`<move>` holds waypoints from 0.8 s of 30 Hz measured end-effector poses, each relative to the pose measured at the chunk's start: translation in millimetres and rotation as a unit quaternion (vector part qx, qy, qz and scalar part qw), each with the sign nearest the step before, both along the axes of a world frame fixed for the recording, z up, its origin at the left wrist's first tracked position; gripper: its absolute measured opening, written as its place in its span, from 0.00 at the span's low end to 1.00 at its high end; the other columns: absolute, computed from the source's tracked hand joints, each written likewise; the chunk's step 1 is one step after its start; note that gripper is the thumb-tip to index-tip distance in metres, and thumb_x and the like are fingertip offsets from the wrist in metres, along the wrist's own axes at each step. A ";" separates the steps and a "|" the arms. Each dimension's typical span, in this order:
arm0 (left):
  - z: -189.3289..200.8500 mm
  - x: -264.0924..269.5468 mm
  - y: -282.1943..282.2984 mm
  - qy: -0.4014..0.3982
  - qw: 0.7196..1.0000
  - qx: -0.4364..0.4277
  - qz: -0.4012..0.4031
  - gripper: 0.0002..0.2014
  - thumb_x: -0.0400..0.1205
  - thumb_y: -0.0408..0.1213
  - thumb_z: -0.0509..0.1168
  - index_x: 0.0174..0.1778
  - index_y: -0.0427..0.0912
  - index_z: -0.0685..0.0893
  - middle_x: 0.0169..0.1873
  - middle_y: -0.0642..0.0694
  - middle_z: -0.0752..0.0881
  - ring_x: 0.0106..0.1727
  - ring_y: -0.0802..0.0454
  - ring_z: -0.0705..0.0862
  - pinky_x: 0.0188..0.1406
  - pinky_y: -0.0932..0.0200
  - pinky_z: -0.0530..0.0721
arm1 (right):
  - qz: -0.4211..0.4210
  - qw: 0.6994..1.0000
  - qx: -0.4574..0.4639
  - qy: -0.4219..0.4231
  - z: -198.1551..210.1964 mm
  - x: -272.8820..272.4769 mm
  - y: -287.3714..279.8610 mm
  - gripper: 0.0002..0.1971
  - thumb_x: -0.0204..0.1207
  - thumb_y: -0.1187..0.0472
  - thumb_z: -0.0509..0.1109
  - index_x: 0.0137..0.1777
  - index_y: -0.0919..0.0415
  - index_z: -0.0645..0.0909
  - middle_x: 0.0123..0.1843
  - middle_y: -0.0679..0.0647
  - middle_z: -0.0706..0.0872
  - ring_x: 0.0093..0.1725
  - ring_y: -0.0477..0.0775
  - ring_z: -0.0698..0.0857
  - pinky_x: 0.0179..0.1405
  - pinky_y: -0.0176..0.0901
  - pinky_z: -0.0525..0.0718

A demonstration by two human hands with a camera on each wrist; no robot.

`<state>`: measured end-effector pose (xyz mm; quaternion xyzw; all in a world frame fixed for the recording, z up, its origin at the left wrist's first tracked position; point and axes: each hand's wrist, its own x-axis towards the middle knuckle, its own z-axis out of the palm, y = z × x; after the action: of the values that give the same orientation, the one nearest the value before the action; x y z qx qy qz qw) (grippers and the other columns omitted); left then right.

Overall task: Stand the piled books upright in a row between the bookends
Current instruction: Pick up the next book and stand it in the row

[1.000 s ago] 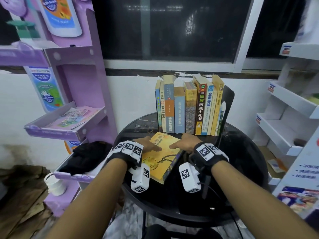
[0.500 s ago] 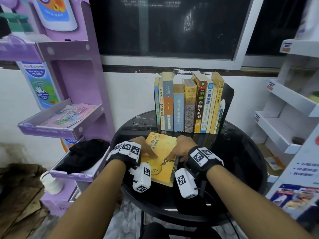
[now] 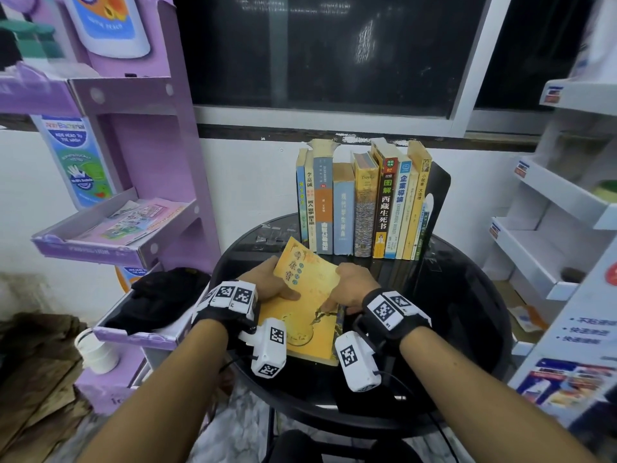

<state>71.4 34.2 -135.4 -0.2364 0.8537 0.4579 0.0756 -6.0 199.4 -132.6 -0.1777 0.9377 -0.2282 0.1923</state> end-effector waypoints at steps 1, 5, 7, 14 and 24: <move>1.5 0.6 -0.2 0.011 1.000 0.006 -0.001 0.30 0.70 0.35 0.79 0.63 0.52 0.70 0.58 0.49 0.84 0.60 0.44 0.83 0.67 0.40 0.78 | -0.004 1.000 -0.011 -0.004 -0.8 -0.4 0.5 0.37 0.58 0.60 0.87 0.66 0.63 0.75 0.63 0.59 0.80 0.62 0.59 0.81 0.56 0.58 0.87; 9.9 1.5 2.8 0.046 0.998 0.026 -0.019 0.27 0.72 0.34 0.78 0.63 0.51 0.72 0.56 0.47 0.85 0.57 0.42 0.84 0.63 0.38 0.81 | -0.036 0.996 -0.075 -0.021 -4.0 -1.8 3.4 0.46 0.50 0.62 0.89 0.69 0.54 0.71 0.66 0.59 0.76 0.62 0.62 0.80 0.54 0.65 0.87; 12.2 1.4 3.2 0.064 0.997 0.037 -0.024 0.25 0.73 0.31 0.77 0.59 0.51 0.72 0.55 0.46 0.86 0.56 0.41 0.85 0.60 0.37 0.83 | -0.066 0.990 -0.121 -0.044 -3.3 -2.2 7.9 0.53 0.51 0.66 0.89 0.75 0.51 0.65 0.68 0.60 0.75 0.61 0.63 0.80 0.52 0.65 0.88; 20.3 2.9 0.7 0.108 0.991 0.055 -0.055 0.29 0.73 0.27 0.76 0.62 0.55 0.70 0.52 0.47 0.88 0.52 0.44 0.88 0.55 0.39 0.87 | -0.128 0.951 -0.253 -0.126 13.2 -10.8 26.7 0.44 0.61 0.73 0.84 0.74 0.58 0.65 0.57 0.62 0.84 0.39 0.58 0.82 0.24 0.45 0.80; 22.7 -2.0 12.0 0.148 0.986 0.067 -0.027 0.41 0.74 0.26 0.74 0.76 0.50 0.57 0.55 0.49 0.82 0.54 0.43 0.87 0.55 0.40 0.87 | -0.056 0.936 -0.329 -0.109 37.6 -20.8 46.4 0.31 0.71 0.66 0.79 0.69 0.49 0.69 0.55 0.59 0.88 0.46 0.58 0.87 0.38 0.47 0.86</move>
<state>69.3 46.2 -112.7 -0.1372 0.8287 0.5421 -0.0229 -26.8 245.8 -95.0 -0.1525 0.7921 -0.5522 0.2107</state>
